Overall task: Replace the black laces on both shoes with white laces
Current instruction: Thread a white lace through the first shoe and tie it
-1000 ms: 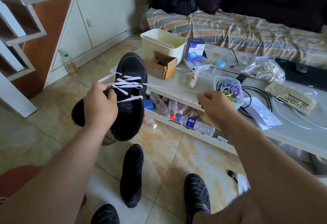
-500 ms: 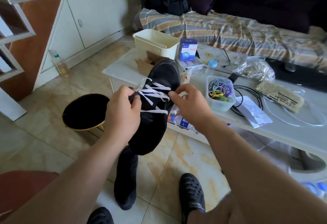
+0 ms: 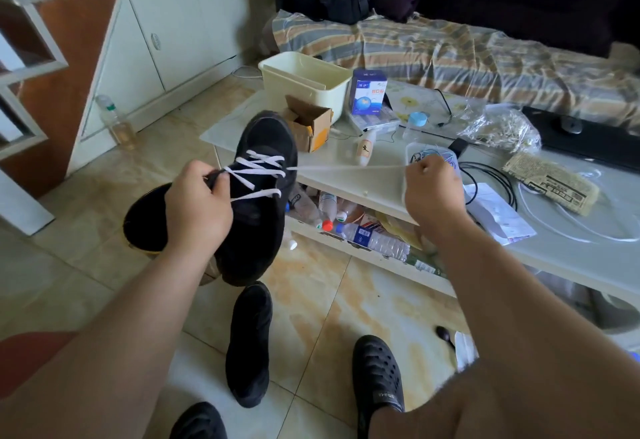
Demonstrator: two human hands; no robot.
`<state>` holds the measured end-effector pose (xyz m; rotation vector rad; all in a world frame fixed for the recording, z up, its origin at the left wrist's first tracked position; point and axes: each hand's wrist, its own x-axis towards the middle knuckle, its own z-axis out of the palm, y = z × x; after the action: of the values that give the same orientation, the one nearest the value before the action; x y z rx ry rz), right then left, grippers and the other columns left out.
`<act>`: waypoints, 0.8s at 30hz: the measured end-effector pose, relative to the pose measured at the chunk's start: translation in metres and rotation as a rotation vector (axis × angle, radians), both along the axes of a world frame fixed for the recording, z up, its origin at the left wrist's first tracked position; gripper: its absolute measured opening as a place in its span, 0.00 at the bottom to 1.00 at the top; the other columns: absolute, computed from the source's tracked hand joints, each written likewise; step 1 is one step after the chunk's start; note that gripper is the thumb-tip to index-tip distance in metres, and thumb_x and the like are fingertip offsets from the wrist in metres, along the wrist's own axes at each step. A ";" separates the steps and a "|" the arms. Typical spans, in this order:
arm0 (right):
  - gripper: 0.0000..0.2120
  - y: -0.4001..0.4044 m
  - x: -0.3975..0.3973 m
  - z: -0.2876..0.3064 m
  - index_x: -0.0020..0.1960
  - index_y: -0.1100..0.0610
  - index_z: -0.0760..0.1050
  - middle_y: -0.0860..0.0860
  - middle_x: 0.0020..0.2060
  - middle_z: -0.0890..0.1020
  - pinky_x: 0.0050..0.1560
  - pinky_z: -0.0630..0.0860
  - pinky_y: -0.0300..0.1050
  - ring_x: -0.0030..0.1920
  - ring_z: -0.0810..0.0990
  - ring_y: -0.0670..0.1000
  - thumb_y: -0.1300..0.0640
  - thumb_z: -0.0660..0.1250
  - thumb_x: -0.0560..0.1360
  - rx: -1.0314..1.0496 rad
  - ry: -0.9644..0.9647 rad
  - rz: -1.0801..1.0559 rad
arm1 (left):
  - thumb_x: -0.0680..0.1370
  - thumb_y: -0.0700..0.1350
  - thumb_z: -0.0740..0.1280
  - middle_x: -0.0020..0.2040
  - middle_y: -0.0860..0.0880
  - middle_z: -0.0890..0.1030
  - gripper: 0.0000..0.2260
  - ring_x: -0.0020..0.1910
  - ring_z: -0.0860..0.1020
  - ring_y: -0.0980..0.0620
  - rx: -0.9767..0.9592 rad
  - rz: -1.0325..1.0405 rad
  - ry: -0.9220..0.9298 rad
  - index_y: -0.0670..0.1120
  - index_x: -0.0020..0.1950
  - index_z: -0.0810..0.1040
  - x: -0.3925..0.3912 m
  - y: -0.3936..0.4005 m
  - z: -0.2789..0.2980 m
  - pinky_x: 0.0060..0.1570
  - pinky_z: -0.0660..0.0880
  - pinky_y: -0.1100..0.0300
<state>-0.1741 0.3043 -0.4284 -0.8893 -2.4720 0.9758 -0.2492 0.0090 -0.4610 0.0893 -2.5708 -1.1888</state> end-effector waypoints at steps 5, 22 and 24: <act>0.08 -0.004 0.003 -0.002 0.44 0.56 0.70 0.50 0.37 0.73 0.35 0.64 0.46 0.42 0.73 0.59 0.56 0.56 0.79 0.014 -0.025 0.026 | 0.84 0.47 0.66 0.52 0.48 0.84 0.06 0.52 0.80 0.43 -0.006 -0.048 -0.010 0.47 0.58 0.79 0.006 0.006 -0.001 0.51 0.71 0.56; 0.20 -0.066 0.011 0.017 0.69 0.49 0.77 0.43 0.43 0.87 0.43 0.80 0.40 0.40 0.82 0.43 0.66 0.61 0.82 -0.081 0.282 0.608 | 0.85 0.45 0.65 0.60 0.51 0.83 0.13 0.56 0.80 0.53 0.058 -0.250 -0.062 0.49 0.68 0.82 0.040 0.033 0.007 0.54 0.71 0.63; 0.16 -0.070 0.013 0.020 0.63 0.47 0.79 0.44 0.42 0.88 0.44 0.83 0.48 0.39 0.84 0.48 0.65 0.65 0.81 -0.223 0.320 0.579 | 0.85 0.47 0.65 0.58 0.55 0.85 0.12 0.56 0.81 0.56 0.158 -0.262 -0.084 0.53 0.67 0.83 0.043 0.037 0.009 0.55 0.75 0.61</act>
<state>-0.1610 0.2340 -0.4084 -0.0336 -2.4000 1.4675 -0.2065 0.0459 -0.4524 -0.1724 -2.6168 -1.5117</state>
